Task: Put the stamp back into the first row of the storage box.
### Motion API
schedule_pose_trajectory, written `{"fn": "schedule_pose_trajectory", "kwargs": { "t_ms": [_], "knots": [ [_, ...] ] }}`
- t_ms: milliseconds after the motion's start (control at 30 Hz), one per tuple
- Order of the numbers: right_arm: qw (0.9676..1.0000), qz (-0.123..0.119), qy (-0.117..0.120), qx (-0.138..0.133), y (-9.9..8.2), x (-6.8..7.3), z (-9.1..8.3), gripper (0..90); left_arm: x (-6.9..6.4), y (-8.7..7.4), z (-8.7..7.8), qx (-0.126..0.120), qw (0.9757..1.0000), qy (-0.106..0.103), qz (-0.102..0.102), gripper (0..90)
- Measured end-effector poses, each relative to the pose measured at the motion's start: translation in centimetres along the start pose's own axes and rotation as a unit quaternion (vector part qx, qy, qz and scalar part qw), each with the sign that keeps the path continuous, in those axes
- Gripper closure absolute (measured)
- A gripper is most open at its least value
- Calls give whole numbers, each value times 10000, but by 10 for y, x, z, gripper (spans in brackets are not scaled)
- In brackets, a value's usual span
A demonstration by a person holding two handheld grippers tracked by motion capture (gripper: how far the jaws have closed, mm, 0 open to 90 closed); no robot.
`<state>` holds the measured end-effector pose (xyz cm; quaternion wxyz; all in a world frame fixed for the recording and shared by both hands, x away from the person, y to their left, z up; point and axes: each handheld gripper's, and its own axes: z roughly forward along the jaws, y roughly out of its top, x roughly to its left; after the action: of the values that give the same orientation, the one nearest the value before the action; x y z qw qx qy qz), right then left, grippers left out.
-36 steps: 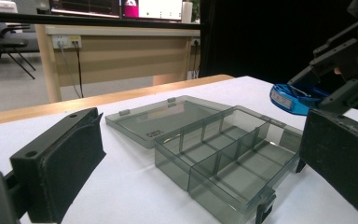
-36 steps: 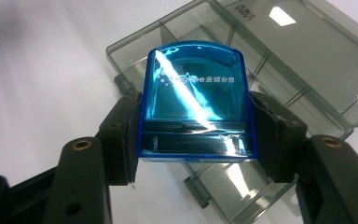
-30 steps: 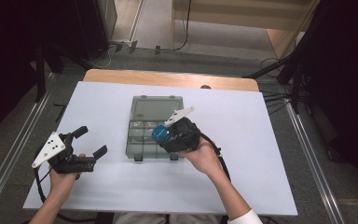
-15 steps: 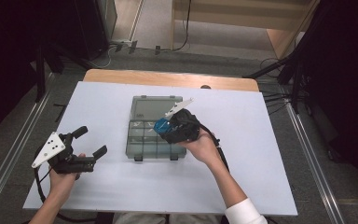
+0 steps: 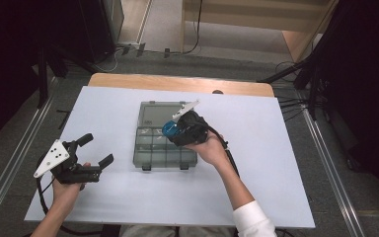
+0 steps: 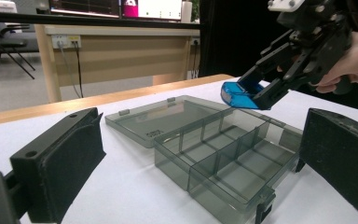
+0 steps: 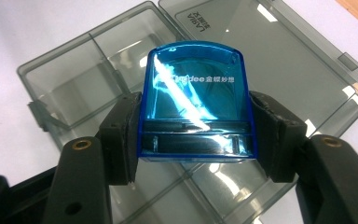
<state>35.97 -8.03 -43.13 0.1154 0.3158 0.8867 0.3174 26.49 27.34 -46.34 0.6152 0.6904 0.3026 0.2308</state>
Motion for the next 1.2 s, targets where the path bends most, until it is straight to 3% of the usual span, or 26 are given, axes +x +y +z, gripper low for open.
{"fn": "schedule_pose_trajectory", "kwargs": {
  "t_ms": [400,567,667,700,767,900,1000,1200],
  "knots": [
    [9998,-144,24,130,-3,-13,25,418,1,0,0,33,10000,3,14,0],
    [9997,-156,89,154,-5,-16,30,418,1,-1,0,50,10000,3,18,0],
    [9995,-74,248,202,-6,-17,32,407,1,0,0,46,10000,9,28,0],
    [9994,20,280,204,-6,-18,32,307,1,0,0,43,10000,12,29,0],
    [9996,30,248,154,-6,-18,32,209,1,0,0,45,10000,11,31,0],
    [9998,19,144,117,-7,-16,27,117,1,0,-1,33,10000,6,28,0],
    [10000,-5,32,41,-8,-14,23,0,1,-1,-1,38,10000,10,27,0],
    [9998,103,2,-143,-12,-13,12,0,1,-1,0,42,10000,11,19,0]
  ]
}}
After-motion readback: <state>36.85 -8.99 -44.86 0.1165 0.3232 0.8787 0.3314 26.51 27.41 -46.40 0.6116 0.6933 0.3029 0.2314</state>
